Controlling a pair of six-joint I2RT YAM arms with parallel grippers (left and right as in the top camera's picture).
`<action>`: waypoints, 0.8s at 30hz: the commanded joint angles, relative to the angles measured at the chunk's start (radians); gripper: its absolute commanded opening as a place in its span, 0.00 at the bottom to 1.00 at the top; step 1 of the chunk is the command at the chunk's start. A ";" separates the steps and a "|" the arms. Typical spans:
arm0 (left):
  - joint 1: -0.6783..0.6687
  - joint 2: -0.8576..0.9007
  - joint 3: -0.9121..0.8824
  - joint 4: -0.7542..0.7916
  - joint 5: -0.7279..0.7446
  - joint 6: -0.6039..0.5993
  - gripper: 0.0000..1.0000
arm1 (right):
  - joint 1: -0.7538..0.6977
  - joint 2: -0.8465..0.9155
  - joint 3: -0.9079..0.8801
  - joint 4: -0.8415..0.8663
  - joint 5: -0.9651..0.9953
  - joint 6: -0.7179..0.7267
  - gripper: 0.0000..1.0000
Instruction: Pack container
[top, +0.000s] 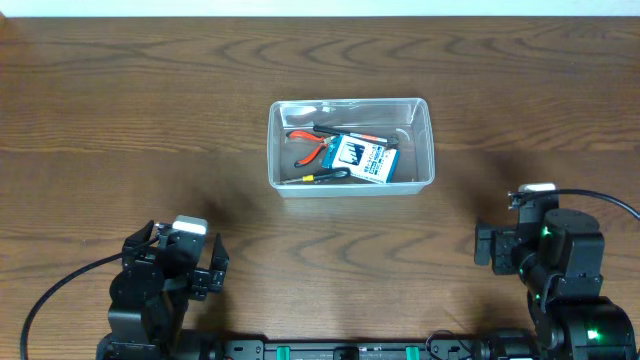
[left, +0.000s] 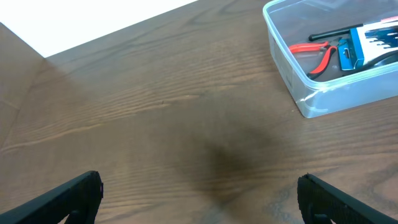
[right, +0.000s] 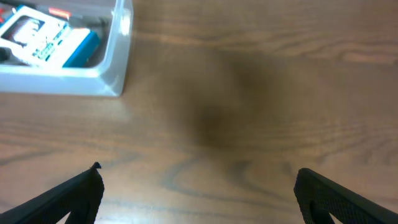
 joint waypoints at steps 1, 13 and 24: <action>0.002 -0.008 -0.001 0.003 -0.009 0.009 0.98 | 0.008 -0.003 -0.003 -0.022 0.012 0.016 0.99; 0.002 -0.008 -0.001 0.003 -0.009 0.009 0.98 | 0.003 -0.068 -0.003 -0.037 0.012 0.015 0.99; 0.002 -0.008 -0.001 0.003 -0.008 0.009 0.98 | 0.006 -0.566 -0.130 0.000 -0.133 0.005 0.99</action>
